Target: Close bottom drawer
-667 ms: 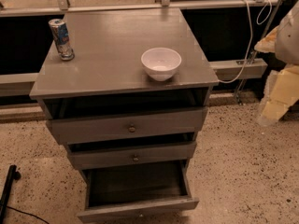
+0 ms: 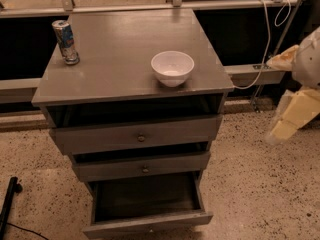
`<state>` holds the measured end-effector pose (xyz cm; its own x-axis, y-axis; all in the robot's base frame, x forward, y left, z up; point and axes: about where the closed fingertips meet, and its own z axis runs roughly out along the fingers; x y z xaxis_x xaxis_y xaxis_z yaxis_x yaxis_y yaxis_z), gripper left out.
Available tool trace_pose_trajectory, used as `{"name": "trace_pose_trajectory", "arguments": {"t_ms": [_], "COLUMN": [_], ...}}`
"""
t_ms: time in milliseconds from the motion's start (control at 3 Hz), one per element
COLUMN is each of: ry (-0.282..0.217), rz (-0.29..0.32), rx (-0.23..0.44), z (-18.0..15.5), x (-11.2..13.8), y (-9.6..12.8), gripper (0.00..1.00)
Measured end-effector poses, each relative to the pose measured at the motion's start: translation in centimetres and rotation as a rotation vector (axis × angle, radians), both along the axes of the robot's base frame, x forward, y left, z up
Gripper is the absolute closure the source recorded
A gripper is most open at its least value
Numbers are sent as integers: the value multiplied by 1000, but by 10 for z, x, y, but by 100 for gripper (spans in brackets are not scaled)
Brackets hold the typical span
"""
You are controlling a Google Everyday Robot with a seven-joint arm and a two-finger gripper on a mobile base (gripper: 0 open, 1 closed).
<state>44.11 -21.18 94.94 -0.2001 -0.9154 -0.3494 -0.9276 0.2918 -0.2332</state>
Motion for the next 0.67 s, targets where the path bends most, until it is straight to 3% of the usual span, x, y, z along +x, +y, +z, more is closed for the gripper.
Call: {"name": "trace_pose_trajectory", "arguments": {"t_ms": [333, 667], "ry": [6, 36], "rz": [63, 34], "rx": [195, 421], "z": [-75, -165], "x": [-6, -26], "y": [18, 36], "gripper": [0, 0]}}
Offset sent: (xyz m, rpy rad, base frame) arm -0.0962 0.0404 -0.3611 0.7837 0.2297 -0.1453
